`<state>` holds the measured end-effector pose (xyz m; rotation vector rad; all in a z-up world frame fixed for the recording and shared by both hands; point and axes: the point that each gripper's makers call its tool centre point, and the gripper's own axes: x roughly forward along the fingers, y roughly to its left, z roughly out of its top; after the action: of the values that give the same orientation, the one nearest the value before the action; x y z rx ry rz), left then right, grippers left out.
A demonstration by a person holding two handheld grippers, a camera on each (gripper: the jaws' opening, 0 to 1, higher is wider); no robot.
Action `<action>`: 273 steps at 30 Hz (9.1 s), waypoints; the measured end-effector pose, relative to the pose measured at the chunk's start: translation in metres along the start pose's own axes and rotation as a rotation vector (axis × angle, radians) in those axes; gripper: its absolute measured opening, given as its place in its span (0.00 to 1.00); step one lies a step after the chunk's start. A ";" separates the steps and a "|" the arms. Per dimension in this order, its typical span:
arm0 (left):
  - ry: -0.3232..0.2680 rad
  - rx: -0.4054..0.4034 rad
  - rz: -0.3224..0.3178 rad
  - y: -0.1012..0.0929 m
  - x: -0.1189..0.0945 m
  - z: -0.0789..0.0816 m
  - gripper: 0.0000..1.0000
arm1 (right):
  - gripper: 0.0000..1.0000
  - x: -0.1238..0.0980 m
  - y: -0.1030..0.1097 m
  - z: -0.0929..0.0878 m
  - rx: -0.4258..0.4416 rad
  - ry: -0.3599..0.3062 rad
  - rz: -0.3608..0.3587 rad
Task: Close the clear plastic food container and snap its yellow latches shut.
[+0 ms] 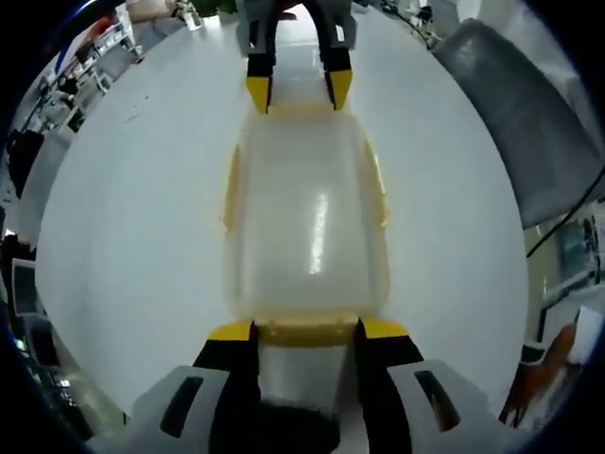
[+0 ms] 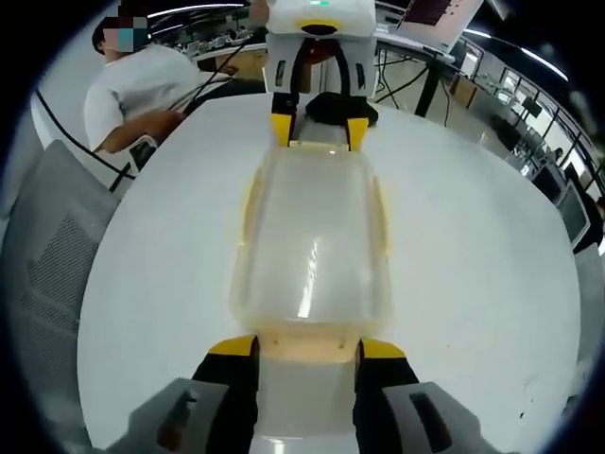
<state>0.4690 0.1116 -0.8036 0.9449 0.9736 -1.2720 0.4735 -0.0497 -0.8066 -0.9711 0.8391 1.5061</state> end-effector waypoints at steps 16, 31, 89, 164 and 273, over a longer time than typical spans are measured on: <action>-0.003 -0.020 0.006 -0.001 -0.001 0.000 0.37 | 0.34 0.000 0.000 -0.001 0.018 0.040 -0.003; 0.048 -0.073 0.040 -0.001 -0.001 0.000 0.36 | 0.33 0.000 0.000 -0.001 0.035 0.055 -0.012; 0.050 -0.023 0.160 -0.005 -0.056 0.117 0.36 | 0.34 -0.115 0.016 -0.053 0.001 0.056 -0.148; -0.041 -0.091 0.149 0.009 0.009 0.253 0.36 | 0.34 -0.170 0.004 -0.194 -0.025 0.089 -0.049; -0.473 -1.171 0.279 0.012 0.017 0.268 0.39 | 0.39 -0.153 -0.003 -0.178 1.098 -0.326 -0.192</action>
<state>0.4970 -0.1466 -0.7347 -0.1414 0.9415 -0.4625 0.5093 -0.2722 -0.7405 0.0162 1.0886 0.7800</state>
